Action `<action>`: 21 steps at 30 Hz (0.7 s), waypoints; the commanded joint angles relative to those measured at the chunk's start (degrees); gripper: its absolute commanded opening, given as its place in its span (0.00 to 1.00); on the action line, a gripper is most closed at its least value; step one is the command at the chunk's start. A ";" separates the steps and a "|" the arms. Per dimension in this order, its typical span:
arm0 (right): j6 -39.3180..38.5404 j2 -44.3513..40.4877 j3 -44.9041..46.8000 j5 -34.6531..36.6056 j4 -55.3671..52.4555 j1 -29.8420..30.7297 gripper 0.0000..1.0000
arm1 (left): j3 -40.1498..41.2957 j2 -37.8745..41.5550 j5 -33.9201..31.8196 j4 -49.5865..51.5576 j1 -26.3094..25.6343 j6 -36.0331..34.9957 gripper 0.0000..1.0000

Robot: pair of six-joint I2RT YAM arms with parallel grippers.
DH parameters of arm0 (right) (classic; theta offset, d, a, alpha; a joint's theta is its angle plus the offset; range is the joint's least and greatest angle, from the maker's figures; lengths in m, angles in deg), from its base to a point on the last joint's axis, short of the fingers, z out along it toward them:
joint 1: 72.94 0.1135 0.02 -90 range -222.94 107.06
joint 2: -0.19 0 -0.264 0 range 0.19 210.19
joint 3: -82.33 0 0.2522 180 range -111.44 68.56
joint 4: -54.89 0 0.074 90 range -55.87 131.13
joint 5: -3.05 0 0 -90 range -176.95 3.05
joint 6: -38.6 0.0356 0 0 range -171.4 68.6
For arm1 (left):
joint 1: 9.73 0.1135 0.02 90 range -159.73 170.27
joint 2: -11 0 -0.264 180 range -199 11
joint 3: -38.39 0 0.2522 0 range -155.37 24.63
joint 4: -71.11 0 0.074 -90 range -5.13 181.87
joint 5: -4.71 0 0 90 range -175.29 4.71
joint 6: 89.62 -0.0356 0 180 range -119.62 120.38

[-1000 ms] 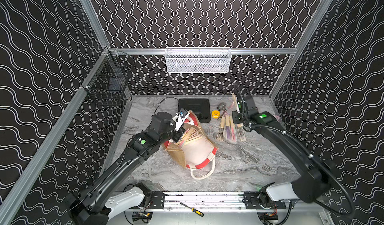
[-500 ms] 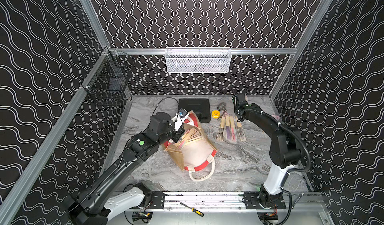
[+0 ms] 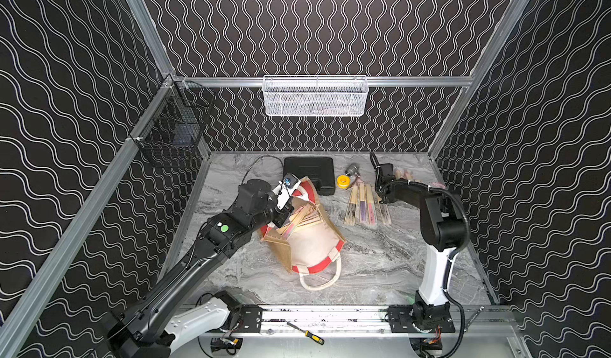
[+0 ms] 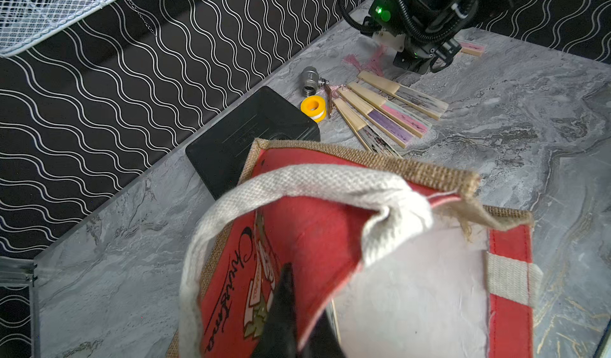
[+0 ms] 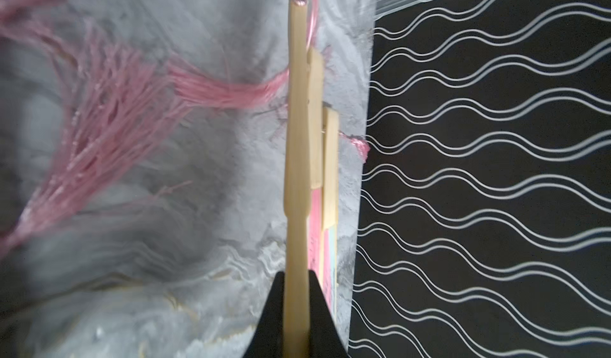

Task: Take out the folding fans from the tote bags
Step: Place the folding fan at the center of the board.

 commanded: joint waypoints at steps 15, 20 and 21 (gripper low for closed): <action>-11.96 6.36 1.66 7.34 12.22 -4.25 0.06 | 0.13 -0.02 0.03 -3.25 0.03 -0.09 0.00; -12.27 4.66 3.28 6.65 12.79 -3.57 0.08 | 0.04 0.22 0.11 -3.25 0.04 -0.09 0.00; -12.05 4.32 3.63 6.42 12.69 -3.41 0.10 | 0.04 0.29 0.05 -3.25 0.09 -0.09 0.00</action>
